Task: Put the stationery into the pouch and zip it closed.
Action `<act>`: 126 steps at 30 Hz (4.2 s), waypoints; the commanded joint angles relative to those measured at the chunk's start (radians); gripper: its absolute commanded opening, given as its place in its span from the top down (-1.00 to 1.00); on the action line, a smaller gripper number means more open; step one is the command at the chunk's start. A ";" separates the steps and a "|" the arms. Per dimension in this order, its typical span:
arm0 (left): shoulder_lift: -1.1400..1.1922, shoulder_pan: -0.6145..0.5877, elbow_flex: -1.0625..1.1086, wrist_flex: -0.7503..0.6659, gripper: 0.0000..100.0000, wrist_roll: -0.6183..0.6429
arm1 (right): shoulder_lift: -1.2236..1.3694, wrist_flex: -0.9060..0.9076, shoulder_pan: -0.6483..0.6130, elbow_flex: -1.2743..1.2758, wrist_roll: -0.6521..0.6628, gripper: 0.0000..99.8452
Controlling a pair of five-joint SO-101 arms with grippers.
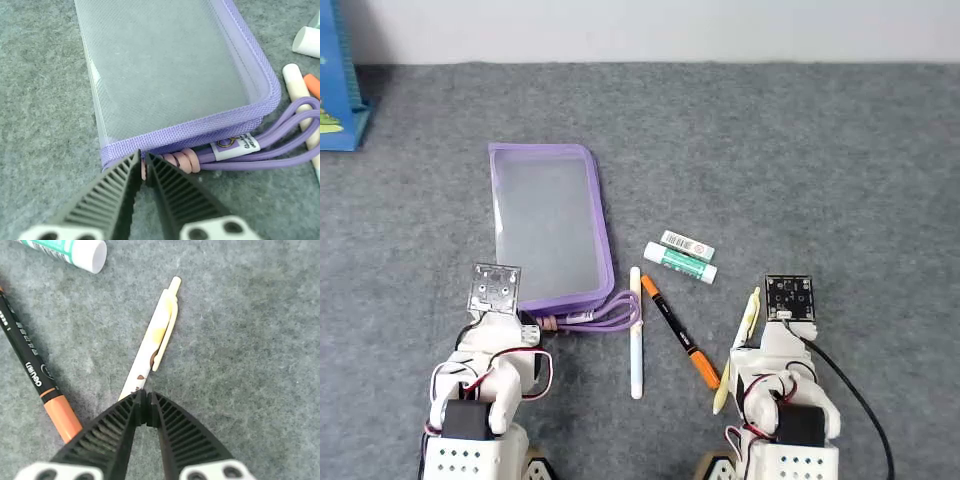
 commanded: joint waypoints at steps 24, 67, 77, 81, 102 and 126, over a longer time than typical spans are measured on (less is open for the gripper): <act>-0.008 -0.006 -0.008 0.006 0.98 -0.005 | -0.005 0.004 0.001 0.020 0.009 0.98; -0.008 -0.074 -0.016 0.003 0.97 -0.046 | -0.005 -0.137 0.016 -0.097 0.095 0.98; -0.008 -0.560 -0.143 -0.002 0.97 -0.150 | 0.005 -0.246 0.015 -0.201 0.379 0.98; -0.008 -0.647 -0.142 0.005 0.97 -0.153 | 0.013 -0.237 -0.056 -0.307 0.384 0.98; -0.008 -0.621 -0.079 0.064 0.97 -0.430 | 1.159 -0.231 -0.591 -0.848 0.318 0.70; -0.008 -0.597 -0.076 0.064 0.97 -0.433 | 1.776 -0.478 -0.697 -1.099 0.265 0.71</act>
